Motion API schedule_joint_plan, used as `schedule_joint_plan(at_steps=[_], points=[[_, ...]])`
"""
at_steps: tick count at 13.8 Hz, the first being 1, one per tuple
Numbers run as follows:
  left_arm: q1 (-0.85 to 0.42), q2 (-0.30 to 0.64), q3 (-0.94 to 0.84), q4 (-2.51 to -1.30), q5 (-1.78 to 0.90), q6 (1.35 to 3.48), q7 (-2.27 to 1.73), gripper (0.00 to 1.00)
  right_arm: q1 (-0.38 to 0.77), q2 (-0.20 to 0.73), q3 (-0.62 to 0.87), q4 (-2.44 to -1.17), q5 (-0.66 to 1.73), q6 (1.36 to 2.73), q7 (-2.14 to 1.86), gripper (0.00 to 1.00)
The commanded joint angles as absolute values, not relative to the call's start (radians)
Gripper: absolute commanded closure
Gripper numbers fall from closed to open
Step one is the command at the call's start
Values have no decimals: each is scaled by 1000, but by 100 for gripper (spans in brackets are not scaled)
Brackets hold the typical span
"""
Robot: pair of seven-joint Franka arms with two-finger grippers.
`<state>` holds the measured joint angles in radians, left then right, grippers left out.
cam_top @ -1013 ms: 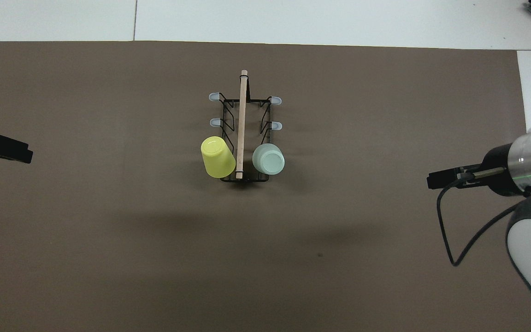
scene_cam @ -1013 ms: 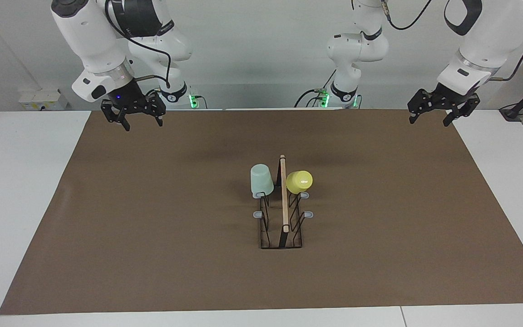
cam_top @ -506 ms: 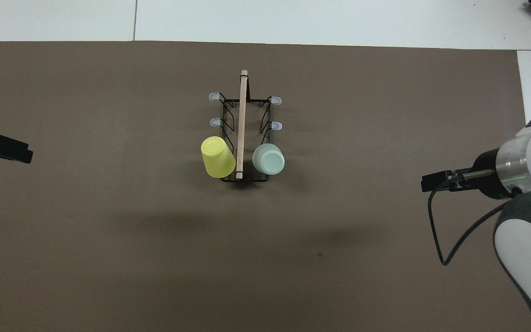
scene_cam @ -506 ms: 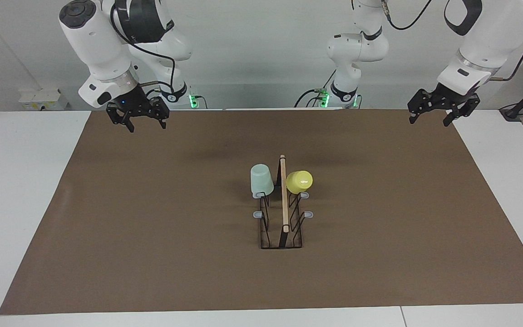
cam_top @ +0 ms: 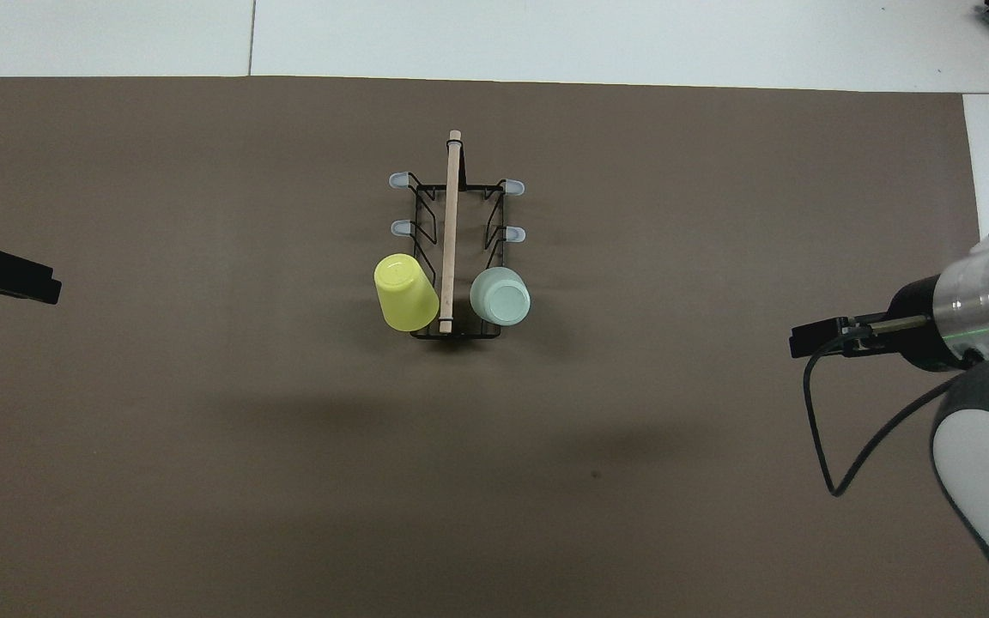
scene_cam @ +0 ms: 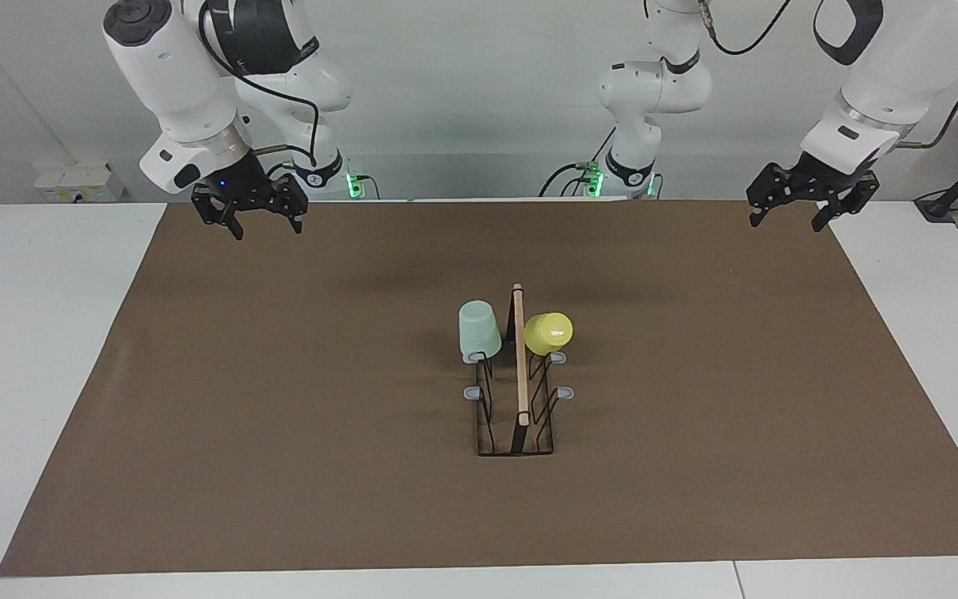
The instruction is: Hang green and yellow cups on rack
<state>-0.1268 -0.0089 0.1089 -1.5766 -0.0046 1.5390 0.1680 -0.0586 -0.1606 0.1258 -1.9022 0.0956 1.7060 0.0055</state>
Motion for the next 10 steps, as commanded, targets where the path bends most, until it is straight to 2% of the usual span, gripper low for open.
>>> schedule_joint_plan(at_steps=[1, 4, 10], points=[[-124, -25, 107, -1591, -9, 1534, 178, 0, -60, -166, 133, -1888, 71, 1667, 28, 0], [-124, -25, 107, -1591, -9, 1534, 178, 0, -67, -158, 132, -1878, 68, 1674, 28, 0], [-124, -25, 107, -1591, -9, 1534, 178, 0, -69, -65, 133, -1738, 20, 1602, 29, 0]])
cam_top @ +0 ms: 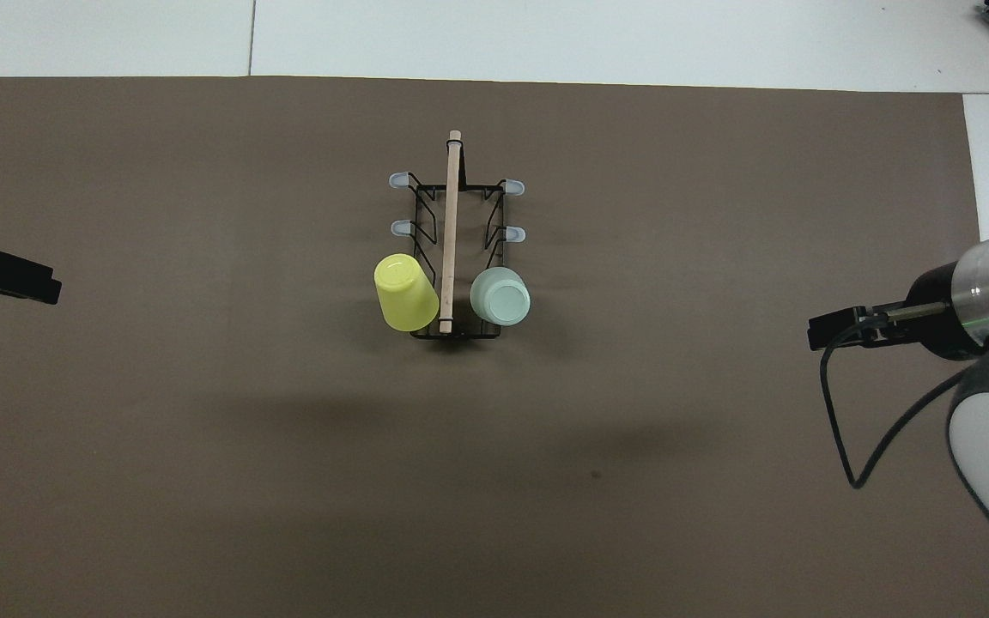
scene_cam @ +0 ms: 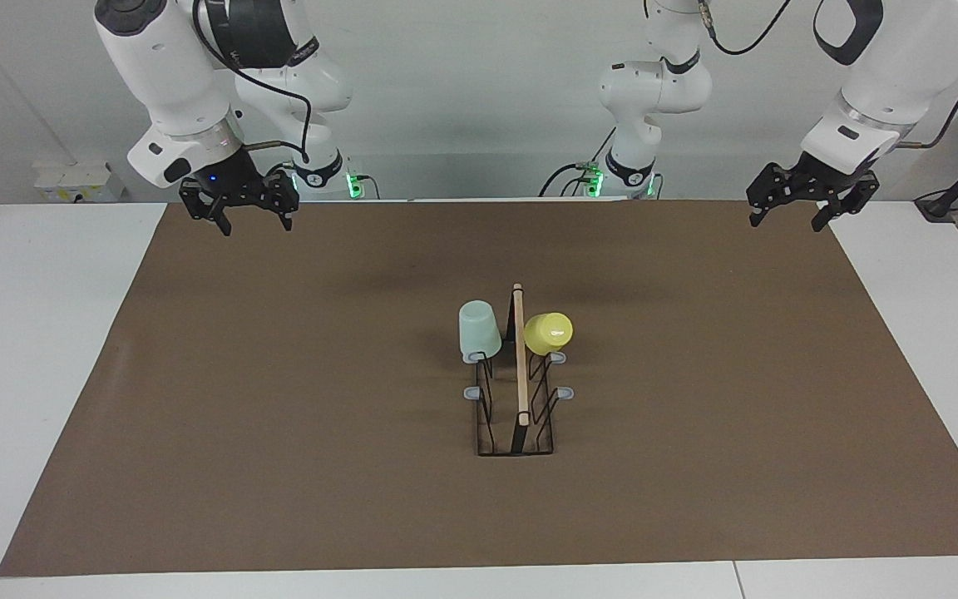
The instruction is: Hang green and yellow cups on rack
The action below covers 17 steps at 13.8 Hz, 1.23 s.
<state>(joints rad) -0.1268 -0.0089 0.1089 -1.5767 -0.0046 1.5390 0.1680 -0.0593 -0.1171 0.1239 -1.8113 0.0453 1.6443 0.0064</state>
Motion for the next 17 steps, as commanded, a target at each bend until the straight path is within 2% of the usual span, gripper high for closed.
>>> schedule_joint_plan(at_steps=[1, 8, 17], points=[[-124, -25, 107, -1591, -9, 1534, 178, 0, -68, -64, 133, -1738, 20, 1603, 31, 0], [-133, -32, 92, -1578, -9, 1508, 172, 0, -74, -41, 126, -1703, 20, 1551, 31, 0], [-123, -34, 77, -1586, -18, 1595, 163, 0, -72, -41, 124, -1703, 20, 1565, 29, 0]])
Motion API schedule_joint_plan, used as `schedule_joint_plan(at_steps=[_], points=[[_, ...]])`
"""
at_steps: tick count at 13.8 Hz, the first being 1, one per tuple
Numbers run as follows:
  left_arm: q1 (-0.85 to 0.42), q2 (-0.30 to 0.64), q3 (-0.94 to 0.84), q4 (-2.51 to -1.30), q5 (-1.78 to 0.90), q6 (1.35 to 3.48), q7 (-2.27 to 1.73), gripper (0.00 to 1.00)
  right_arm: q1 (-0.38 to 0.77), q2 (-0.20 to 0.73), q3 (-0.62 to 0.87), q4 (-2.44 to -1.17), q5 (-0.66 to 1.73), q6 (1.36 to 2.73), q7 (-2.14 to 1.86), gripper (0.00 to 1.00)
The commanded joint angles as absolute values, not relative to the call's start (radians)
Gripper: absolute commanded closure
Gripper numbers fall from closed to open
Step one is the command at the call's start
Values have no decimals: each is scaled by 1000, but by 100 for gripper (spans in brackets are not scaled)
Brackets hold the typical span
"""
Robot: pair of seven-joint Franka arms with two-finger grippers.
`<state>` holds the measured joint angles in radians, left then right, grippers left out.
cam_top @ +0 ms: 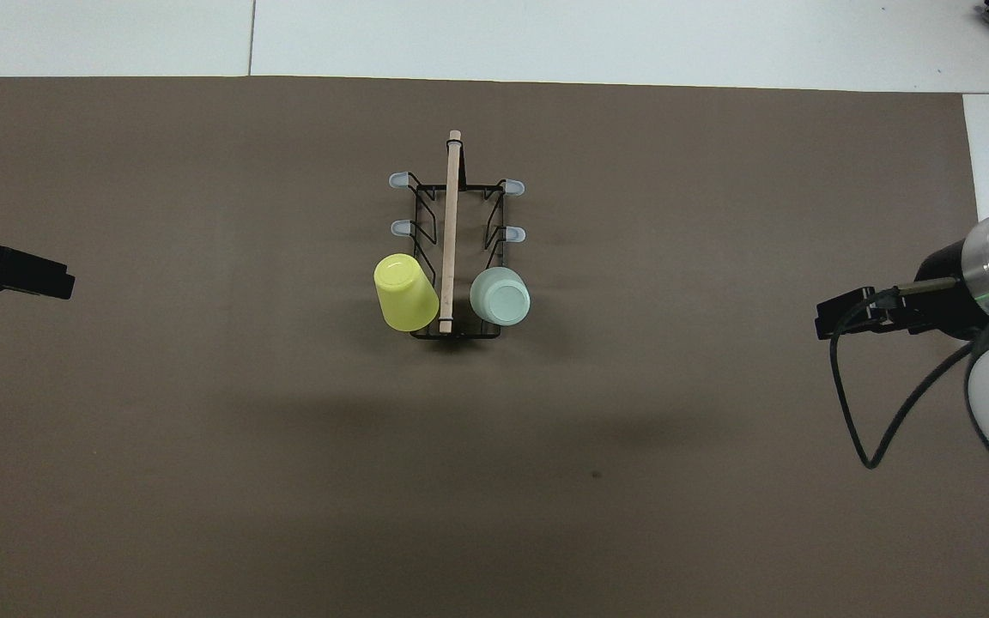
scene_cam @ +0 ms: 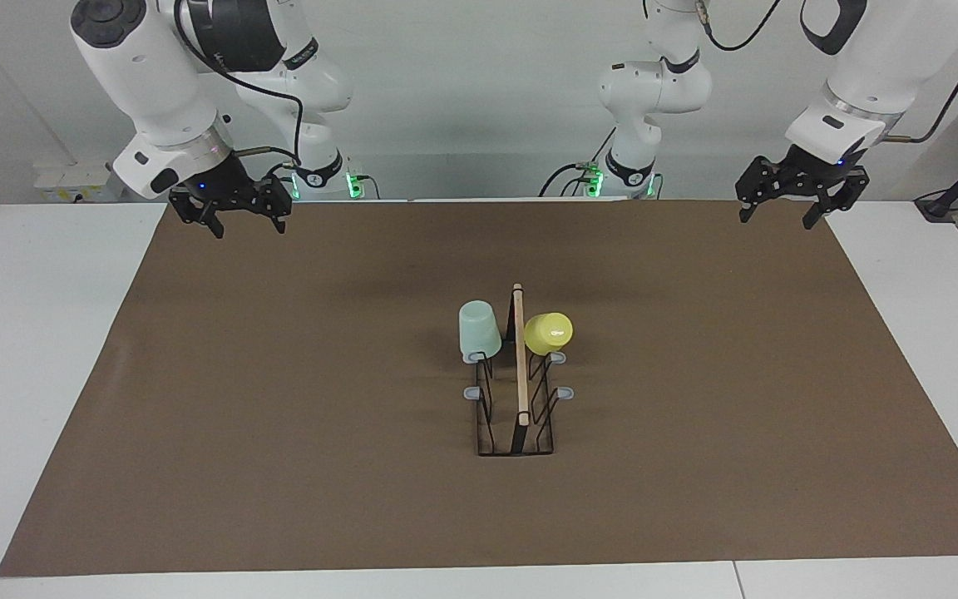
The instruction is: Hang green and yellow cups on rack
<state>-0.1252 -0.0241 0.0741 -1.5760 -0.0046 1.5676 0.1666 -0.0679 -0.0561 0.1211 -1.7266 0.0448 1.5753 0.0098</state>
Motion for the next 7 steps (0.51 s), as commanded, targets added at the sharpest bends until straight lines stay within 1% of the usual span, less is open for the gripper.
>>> schedule_joint_plan(at_steps=[1, 4, 7], points=[[-121, -31, 78, -1582, -18, 1595, 161, 0, -71, -41, 123, -1704, 21, 1566, 31, 0], [-121, -23, 84, -1574, -20, 1592, 163, 0, -64, -41, 123, -1704, 23, 1568, 32, 0], [-120, 5, 84, -1546, -21, 1583, 163, 0, -63, -43, 123, -1707, 26, 1569, 38, 0]])
